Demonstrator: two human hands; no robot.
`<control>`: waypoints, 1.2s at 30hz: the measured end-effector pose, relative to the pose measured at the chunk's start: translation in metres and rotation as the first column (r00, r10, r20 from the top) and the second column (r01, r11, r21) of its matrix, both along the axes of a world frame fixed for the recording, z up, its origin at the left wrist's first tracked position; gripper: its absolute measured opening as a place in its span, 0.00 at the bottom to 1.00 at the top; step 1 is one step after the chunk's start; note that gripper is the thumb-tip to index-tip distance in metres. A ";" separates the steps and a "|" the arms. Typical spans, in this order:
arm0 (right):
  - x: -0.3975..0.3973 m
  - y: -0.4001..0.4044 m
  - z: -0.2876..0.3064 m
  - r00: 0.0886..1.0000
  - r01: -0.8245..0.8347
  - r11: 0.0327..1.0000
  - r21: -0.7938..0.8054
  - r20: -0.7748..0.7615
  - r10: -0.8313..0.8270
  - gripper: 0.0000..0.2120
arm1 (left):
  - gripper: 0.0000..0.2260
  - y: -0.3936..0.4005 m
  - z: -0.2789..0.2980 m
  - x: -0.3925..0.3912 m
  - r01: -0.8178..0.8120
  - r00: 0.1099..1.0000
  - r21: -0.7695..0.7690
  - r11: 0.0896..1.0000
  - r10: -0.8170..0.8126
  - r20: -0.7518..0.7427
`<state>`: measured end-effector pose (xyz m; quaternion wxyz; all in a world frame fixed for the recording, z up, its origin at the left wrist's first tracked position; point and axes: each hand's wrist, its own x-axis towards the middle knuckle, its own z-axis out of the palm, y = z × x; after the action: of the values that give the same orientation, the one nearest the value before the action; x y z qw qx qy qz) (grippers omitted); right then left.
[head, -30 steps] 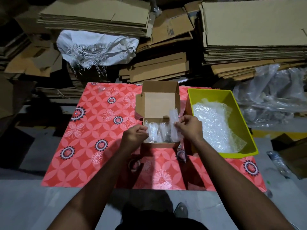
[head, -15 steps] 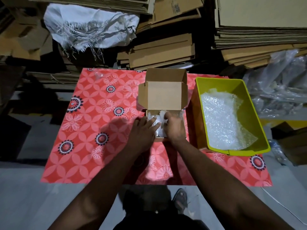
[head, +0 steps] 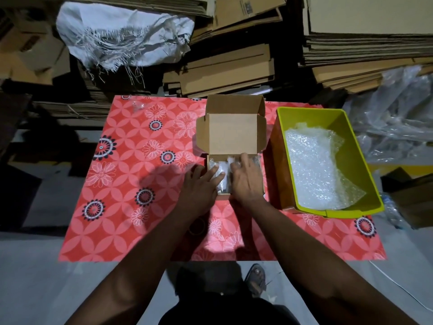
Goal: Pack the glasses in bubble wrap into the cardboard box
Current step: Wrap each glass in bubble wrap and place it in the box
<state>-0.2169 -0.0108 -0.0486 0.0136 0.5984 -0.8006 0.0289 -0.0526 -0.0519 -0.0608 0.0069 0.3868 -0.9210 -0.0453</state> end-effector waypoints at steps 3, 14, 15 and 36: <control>-0.005 0.000 -0.006 0.995 0.014 0.999 0.052 -0.102 -0.009 0.16 | 0.25 0.000 0.000 -0.001 -0.011 1.000 0.015 1.000 0.011 0.006; -0.002 0.041 -0.002 0.994 0.035 0.985 0.166 0.092 -0.051 0.19 | 0.25 0.000 -0.002 0.000 -0.008 1.000 0.038 0.999 0.008 0.003; -0.003 0.043 -0.004 0.991 0.037 0.979 0.201 0.121 -0.062 0.20 | 0.25 0.001 -0.002 0.000 -0.006 1.000 0.044 0.999 0.005 0.011; 0.021 0.040 0.002 0.982 -0.187 0.965 0.183 0.033 0.184 0.24 | 0.24 0.006 0.002 0.004 -0.031 0.999 0.164 0.986 0.025 0.044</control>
<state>-0.1962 0.0295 -0.0470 -0.0514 0.6692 -0.7402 -0.0401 -0.0488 -0.0463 -0.0591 -0.0437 0.3998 -0.9085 -0.1131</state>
